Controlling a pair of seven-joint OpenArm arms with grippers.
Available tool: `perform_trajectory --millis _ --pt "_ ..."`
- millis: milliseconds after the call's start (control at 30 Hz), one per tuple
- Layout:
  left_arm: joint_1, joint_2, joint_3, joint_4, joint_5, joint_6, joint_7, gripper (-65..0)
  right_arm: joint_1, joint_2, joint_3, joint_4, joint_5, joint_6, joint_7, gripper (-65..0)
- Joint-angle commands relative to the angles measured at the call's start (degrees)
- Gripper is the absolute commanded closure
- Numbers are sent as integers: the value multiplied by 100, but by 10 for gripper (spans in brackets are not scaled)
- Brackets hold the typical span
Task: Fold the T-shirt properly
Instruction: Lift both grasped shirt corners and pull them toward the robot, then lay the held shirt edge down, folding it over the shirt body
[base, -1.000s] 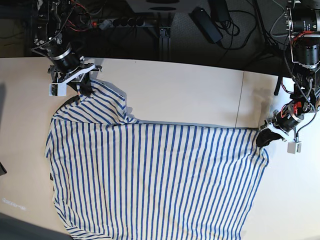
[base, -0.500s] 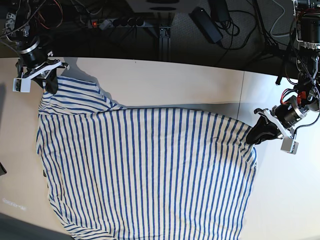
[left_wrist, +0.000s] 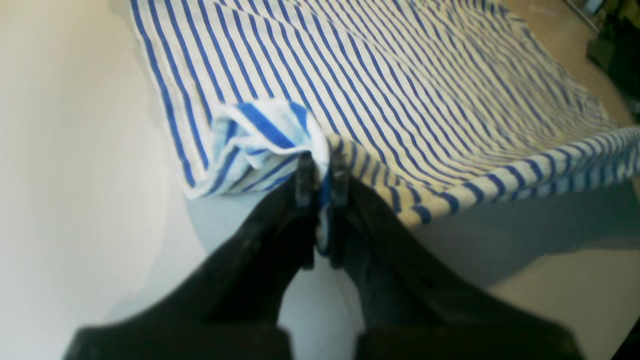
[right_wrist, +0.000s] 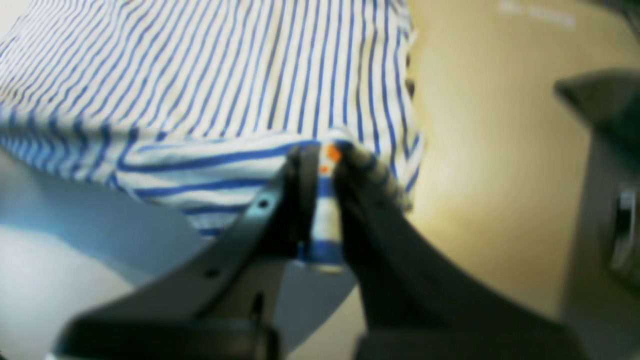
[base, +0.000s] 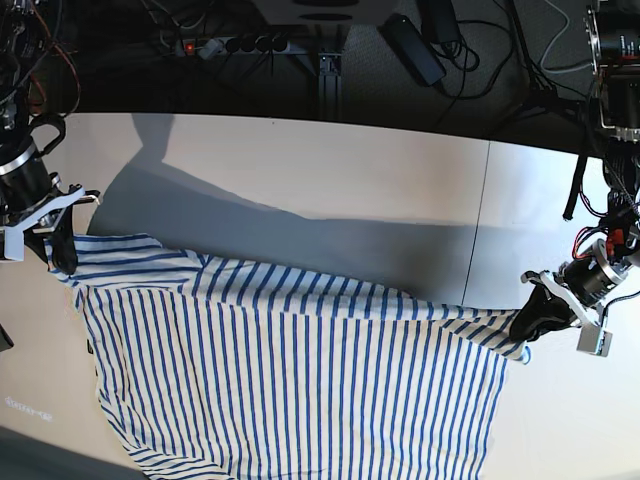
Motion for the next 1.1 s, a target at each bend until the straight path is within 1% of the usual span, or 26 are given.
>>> perform_trajectory --millis 0,100,167,300,433,500,567,700,833,1067 --pt "-195 -94 -39 -68 -76 -93 -131 0 181 181 -87 -28 -33 409 140 0" --pt "-520 -94 -39 -487 -81 -93 -186 0 730 413 -603 -439 -190 409 142 0" --pt "-763 -79 -35 -791 -15 -93 -186 0 1196 507 -977 -804 -286 407 149 0" --pt "-1139 -66 -33 -1362 39 -93 -188 0 2122 533 -1650 -1631 -334 461 160 0" --pt "-1364 -63 7 -1685 44 -93 -214 0 2973 533 -2315 -2361 -378 522 160 0" --pt "-1493 -63 76 -1786 63 -93 -267 0 3373 531 -2599 -2632 -522 540 160 0" --pt "-1641 -63 186 -1902 262 -93 -393 0 3742 531 -2846 -2892 -682 542 157 0" --pt "-1873 -63 509 -2164 516 -93 -734 0 4339 531 -3178 -3429 -743 564 157 0" --pt "-2033 -11 782 -2402 846 -93 -1139 0 4835 527 -3449 -3971 -741 662 160 0" --pt "-2232 240 789 -2625 1097 -93 -1255 0 5504 400 -3731 -4583 -839 664 160 0"
